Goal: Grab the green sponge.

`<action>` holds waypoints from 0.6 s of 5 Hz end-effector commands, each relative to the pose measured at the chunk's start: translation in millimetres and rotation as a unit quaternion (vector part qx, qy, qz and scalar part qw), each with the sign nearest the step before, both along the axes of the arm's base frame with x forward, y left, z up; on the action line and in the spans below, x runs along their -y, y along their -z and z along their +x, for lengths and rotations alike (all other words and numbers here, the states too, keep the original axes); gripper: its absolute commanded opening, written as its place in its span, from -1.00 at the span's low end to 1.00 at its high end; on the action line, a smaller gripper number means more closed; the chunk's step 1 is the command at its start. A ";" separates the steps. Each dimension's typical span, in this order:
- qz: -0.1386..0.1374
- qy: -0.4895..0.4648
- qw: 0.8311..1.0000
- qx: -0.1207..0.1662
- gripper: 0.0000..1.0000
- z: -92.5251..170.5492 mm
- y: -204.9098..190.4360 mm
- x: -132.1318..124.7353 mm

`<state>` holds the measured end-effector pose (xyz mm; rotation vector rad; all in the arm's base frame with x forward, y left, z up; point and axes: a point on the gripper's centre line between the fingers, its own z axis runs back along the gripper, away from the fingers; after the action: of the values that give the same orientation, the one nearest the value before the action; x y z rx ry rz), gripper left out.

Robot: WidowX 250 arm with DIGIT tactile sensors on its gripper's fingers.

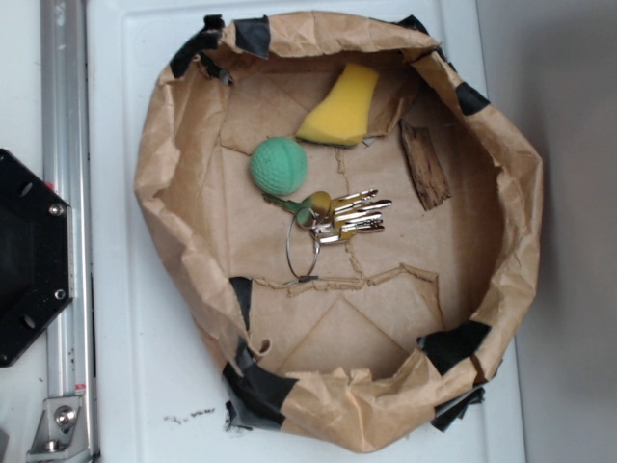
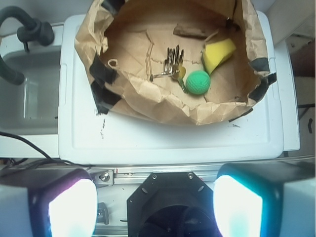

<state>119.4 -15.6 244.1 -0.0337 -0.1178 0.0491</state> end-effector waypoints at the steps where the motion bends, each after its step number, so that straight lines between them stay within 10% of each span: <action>1: 0.000 0.000 1.000 0.000 1.00 0.0 0.0 0.0; 3: 0.014 -0.214 0.975 0.056 1.00 76.0 60.1 -30.0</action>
<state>194.0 8.3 175.5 0.0254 -0.2133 0.4641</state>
